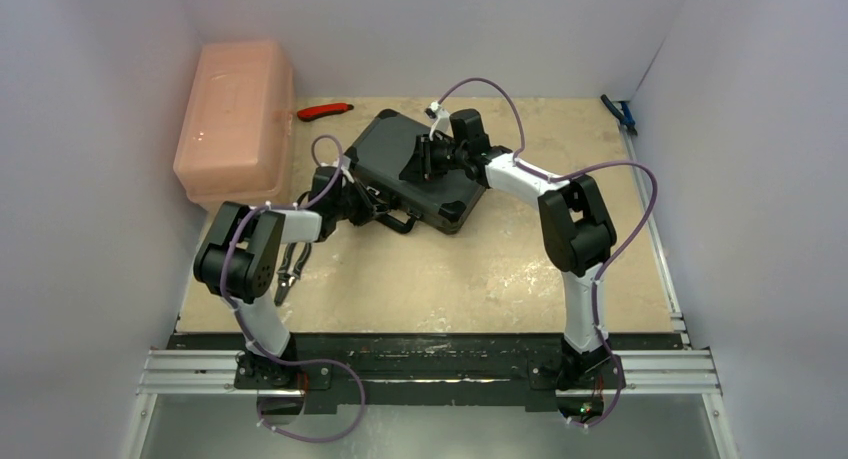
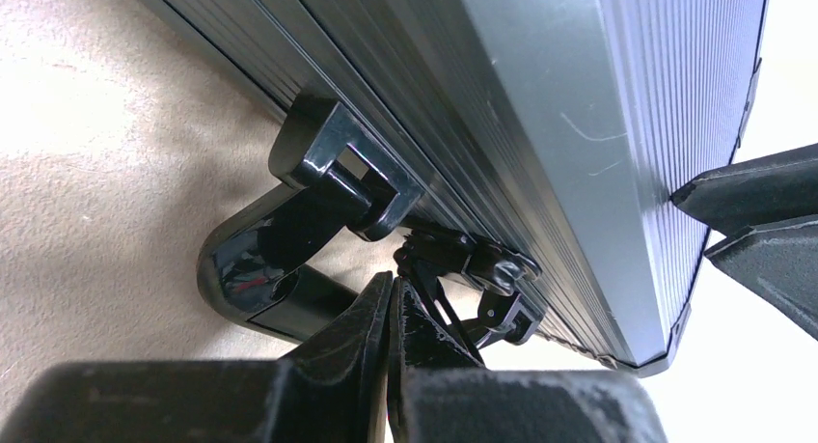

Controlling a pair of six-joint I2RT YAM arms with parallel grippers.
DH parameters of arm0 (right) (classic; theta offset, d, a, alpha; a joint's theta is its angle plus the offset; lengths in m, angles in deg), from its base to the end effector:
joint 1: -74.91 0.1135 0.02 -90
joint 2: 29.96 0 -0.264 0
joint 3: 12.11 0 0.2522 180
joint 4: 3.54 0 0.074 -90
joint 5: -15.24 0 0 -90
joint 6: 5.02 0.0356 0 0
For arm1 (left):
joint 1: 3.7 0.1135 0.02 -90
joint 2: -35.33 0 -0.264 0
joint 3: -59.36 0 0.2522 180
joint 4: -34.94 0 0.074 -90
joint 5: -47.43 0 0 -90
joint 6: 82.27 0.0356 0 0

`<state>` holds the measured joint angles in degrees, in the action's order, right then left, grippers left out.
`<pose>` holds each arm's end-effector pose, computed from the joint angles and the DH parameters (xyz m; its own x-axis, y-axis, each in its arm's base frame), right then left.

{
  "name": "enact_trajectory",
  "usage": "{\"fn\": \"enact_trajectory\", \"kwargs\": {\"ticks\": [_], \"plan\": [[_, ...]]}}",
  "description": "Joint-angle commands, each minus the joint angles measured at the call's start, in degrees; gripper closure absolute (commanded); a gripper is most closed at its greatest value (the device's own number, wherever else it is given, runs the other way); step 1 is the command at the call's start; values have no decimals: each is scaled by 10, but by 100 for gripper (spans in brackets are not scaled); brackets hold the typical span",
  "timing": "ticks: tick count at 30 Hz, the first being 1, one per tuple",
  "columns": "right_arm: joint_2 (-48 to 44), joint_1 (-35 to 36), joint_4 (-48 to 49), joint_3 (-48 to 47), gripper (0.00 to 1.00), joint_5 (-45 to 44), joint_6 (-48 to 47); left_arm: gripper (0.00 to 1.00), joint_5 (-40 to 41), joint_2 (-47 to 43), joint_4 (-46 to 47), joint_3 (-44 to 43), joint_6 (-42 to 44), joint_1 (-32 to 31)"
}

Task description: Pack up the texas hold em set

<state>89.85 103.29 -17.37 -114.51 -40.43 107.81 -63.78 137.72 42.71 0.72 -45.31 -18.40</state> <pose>0.4130 0.2460 0.2135 -0.7374 -0.0342 -0.6745 -0.5757 0.5540 0.6013 0.3310 -0.1001 0.1340 -0.7570 -0.5715 -0.3167 -0.1416 0.6166 -0.7744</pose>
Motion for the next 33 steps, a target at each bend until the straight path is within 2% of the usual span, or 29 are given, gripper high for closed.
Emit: {"fn": "enact_trajectory", "kwargs": {"ticks": [1,25,33], "plan": [[30,-1,-119,35,70,-37,-32,100,-2,0,27,-52,-10,-5],[30,-1,-124,33,71,-39,-36,100,-4,-48,-15,-168,-78,-13],[29,-1,-125,34,72,-40,-37,100,-11,-51,-12,-183,-134,-14]]}}
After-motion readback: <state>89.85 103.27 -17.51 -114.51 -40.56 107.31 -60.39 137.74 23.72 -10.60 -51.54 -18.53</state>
